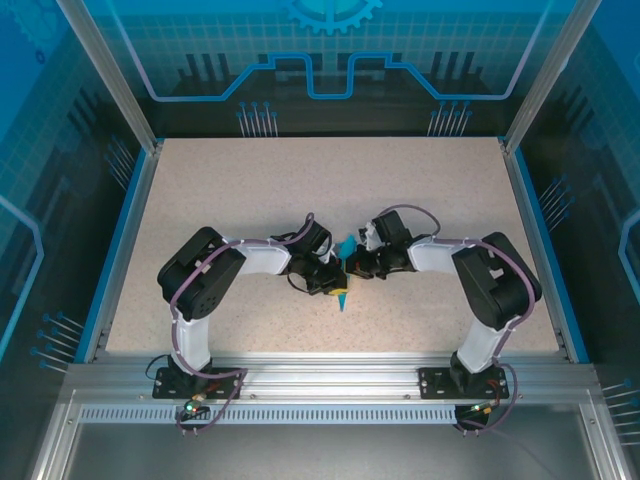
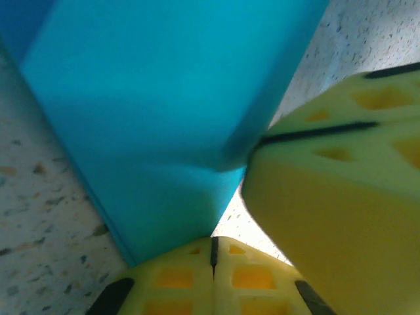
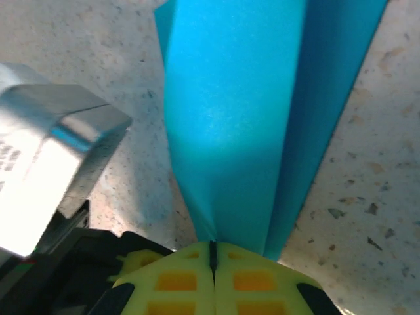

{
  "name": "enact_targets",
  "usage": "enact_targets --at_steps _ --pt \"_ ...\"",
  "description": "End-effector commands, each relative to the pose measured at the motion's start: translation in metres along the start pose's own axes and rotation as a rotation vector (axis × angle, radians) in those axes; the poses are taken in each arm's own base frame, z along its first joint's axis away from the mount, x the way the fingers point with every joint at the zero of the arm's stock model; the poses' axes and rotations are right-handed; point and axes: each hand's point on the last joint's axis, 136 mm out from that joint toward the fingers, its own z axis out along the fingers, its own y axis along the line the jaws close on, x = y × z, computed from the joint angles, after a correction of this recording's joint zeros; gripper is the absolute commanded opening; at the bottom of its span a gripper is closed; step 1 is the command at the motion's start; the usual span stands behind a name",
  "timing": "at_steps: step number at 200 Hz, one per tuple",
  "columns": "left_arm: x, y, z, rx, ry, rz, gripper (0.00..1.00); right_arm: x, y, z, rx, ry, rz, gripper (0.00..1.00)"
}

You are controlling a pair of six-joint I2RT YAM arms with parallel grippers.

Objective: Fold a paper plane with a square sheet of paper (fold left side to right side)
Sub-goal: Fold the wing for the fifth time at the center of the table.

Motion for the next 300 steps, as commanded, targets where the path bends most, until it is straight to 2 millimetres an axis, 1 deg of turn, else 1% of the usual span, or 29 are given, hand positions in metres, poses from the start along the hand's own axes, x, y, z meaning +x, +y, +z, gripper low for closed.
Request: enact_targets --at_steps 1,9,11,15,66,110,130,179,228,259,300 --pt "0.026 0.056 0.016 -0.191 0.076 -0.117 0.00 -0.006 0.008 0.007 -0.003 -0.001 -0.019 0.06" --pt "0.026 0.056 0.016 -0.192 0.075 -0.117 0.00 -0.004 0.002 0.009 0.015 0.008 -0.017 0.06" --pt "0.027 0.056 0.016 -0.192 0.077 -0.116 0.00 -0.009 0.008 0.008 0.011 -0.002 -0.029 0.06" --pt "0.026 0.056 0.016 -0.193 0.075 -0.116 0.00 -0.012 0.009 0.008 0.016 -0.006 -0.035 0.05" --pt "0.027 0.056 0.017 -0.194 0.077 -0.119 0.00 -0.012 -0.014 0.014 0.129 0.015 -0.054 0.05" --pt "0.028 0.058 0.017 -0.198 0.080 -0.120 0.00 -0.014 -0.030 0.016 0.192 0.018 -0.067 0.05" --pt "0.028 0.058 0.016 -0.198 0.079 -0.122 0.00 -0.021 -0.033 0.015 0.182 -0.001 -0.065 0.05" --pt "0.029 0.059 0.017 -0.199 0.083 -0.125 0.00 -0.050 -0.026 0.006 0.159 -0.049 -0.083 0.05" --pt "0.030 0.059 0.017 -0.200 0.085 -0.124 0.00 -0.073 -0.033 0.004 0.162 -0.073 -0.069 0.05" --pt "0.031 0.060 0.018 -0.202 0.087 -0.125 0.00 -0.083 -0.039 0.002 0.168 -0.083 -0.059 0.05" --pt "0.030 0.059 0.018 -0.201 0.086 -0.127 0.00 -0.096 -0.040 -0.002 0.154 -0.103 -0.057 0.05"
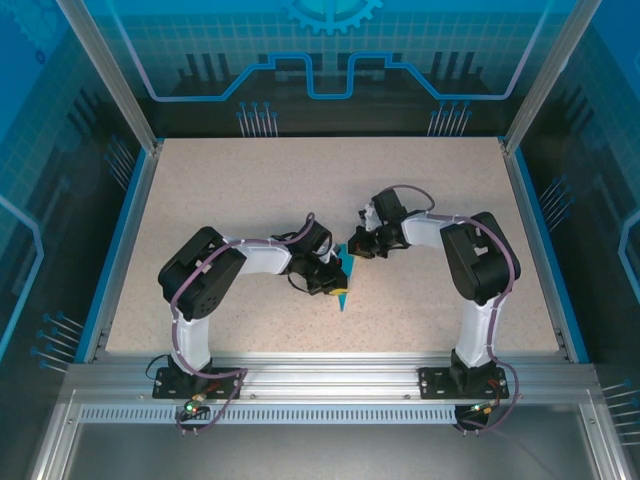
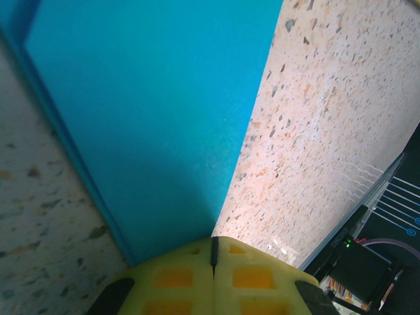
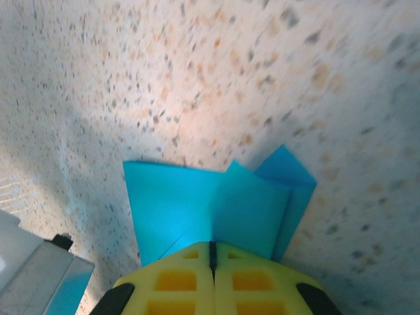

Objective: Fold a paper plane with a square sheet of paper (fold left side to right side)
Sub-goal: Fold the wing for the fifth time at the center of the table.

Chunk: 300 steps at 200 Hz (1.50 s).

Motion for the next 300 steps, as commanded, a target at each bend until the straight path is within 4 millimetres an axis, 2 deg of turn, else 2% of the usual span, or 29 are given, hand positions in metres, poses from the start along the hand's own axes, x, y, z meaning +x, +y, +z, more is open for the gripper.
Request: enact_targets --at_steps 1,72,126,147,177,205,224,248,300 --pt "0.030 0.059 0.017 -0.196 0.085 -0.125 0.00 -0.028 -0.020 -0.004 0.057 -0.075 -0.003 0.05" --pt "0.030 0.058 0.017 -0.193 0.086 -0.123 0.00 -0.051 -0.033 -0.005 0.056 -0.097 0.026 0.05" --pt "0.031 0.057 0.018 -0.191 0.087 -0.119 0.00 -0.069 -0.028 -0.011 0.035 -0.116 0.024 0.06" --pt "0.030 0.055 0.018 -0.188 0.084 -0.116 0.00 -0.069 -0.020 -0.023 0.023 -0.137 0.011 0.05" --pt "0.029 0.052 0.017 -0.181 0.080 -0.106 0.00 -0.056 -0.001 -0.049 -0.006 -0.170 -0.015 0.05" --pt "0.029 0.053 0.017 -0.183 0.079 -0.107 0.00 -0.024 0.017 -0.055 -0.063 -0.142 -0.023 0.06" --pt "0.029 0.052 0.018 -0.182 0.076 -0.106 0.00 0.001 0.025 -0.047 -0.102 -0.096 -0.009 0.06" --pt "0.028 0.053 0.017 -0.182 0.075 -0.106 0.00 0.022 0.034 -0.035 -0.141 -0.054 0.002 0.05" --pt "0.028 0.051 0.017 -0.176 0.074 -0.098 0.00 0.040 0.034 -0.005 -0.129 0.022 0.008 0.05"
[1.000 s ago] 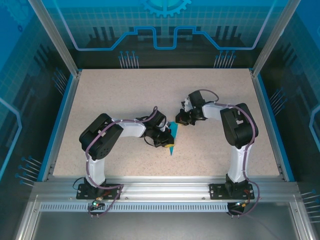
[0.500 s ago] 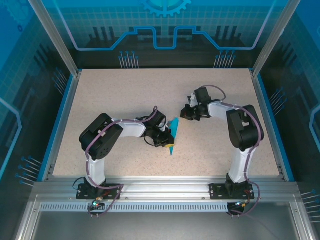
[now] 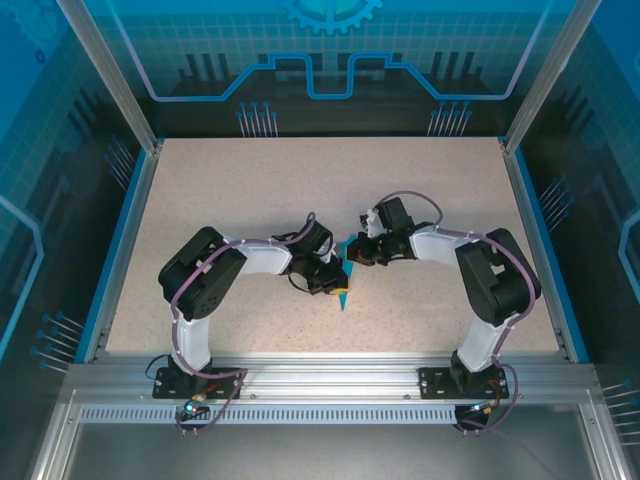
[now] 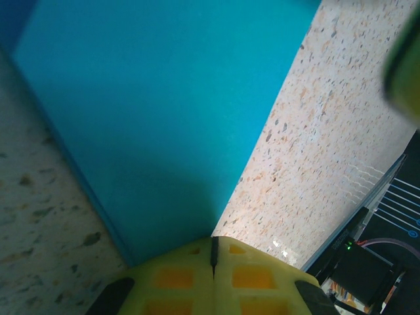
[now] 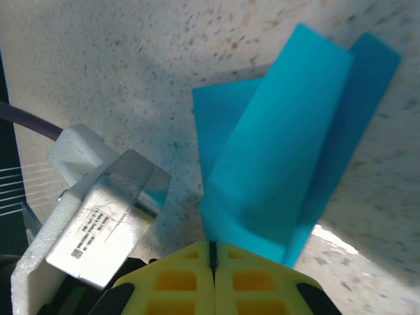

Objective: Fold a paper plane with a square sheet of paper (fold left side to right side)
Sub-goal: Fold the wing for the fifth time at the center of the table.

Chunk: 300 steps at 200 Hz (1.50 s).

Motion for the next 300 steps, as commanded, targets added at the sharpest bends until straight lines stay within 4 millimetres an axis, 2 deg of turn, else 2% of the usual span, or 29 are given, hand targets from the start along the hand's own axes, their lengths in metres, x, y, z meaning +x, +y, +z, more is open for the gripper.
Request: enact_targets --at_steps 1,43,81,117,143,183,214,300 --pt "0.030 0.051 0.016 -0.175 0.082 -0.104 0.00 0.005 0.000 0.016 -0.017 0.035 0.019 0.05" --pt "0.028 0.037 0.010 -0.135 0.067 -0.081 0.00 0.020 -0.026 0.029 0.079 0.095 0.076 0.05" --pt "0.024 0.008 -0.004 -0.069 0.043 -0.035 0.03 0.034 -0.048 0.031 0.168 0.140 0.117 0.05" --pt "0.027 -0.014 -0.021 -0.026 0.029 -0.001 0.06 0.036 -0.052 0.031 0.182 0.151 0.113 0.05" --pt "0.034 -0.020 -0.025 -0.004 0.047 0.003 0.08 0.036 -0.053 0.031 0.192 0.152 0.112 0.05" --pt "0.044 -0.018 -0.014 -0.011 0.090 0.003 0.10 0.038 -0.055 0.031 0.200 0.158 0.109 0.05" --pt "0.044 -0.008 -0.006 -0.033 0.095 -0.018 0.11 0.039 -0.057 0.030 0.208 0.162 0.109 0.05" --pt "0.049 0.010 0.002 -0.060 0.111 -0.050 0.11 0.041 -0.063 0.030 0.241 0.176 0.111 0.05"
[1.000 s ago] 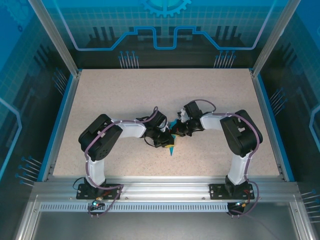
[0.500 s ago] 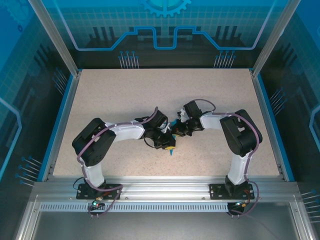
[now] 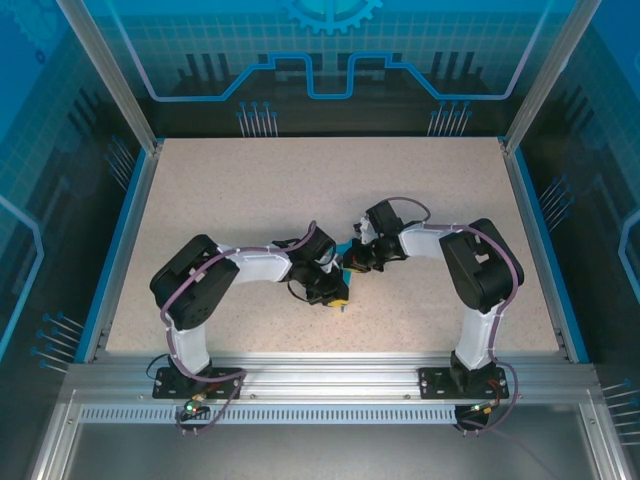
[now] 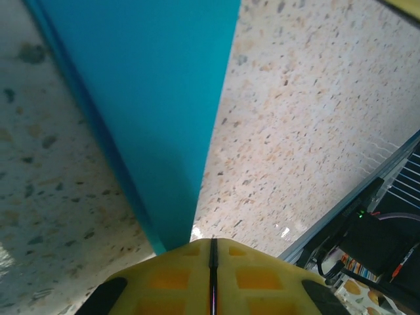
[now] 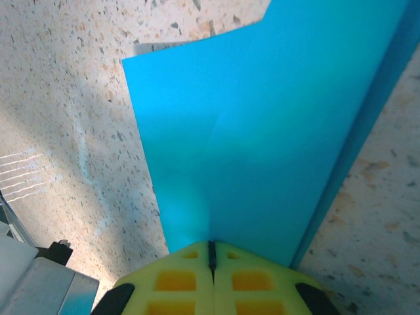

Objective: Fold a paper plane with a square sheet of paper (fold left side to right side)
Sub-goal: Fold the wing for the fifth time at the center of the table.

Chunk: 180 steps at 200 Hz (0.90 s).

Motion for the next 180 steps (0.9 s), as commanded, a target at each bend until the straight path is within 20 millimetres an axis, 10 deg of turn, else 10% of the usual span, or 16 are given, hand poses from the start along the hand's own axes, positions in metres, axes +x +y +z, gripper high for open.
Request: enact_targets --at_steps 1,180 --pt "0.009 0.012 0.008 -0.018 0.041 -0.036 0.11 0.023 -0.043 0.012 0.162 0.074 0.063 0.05" --pt "0.025 0.036 0.007 -0.058 0.057 -0.074 0.10 0.021 -0.056 0.011 0.212 0.090 0.076 0.05"
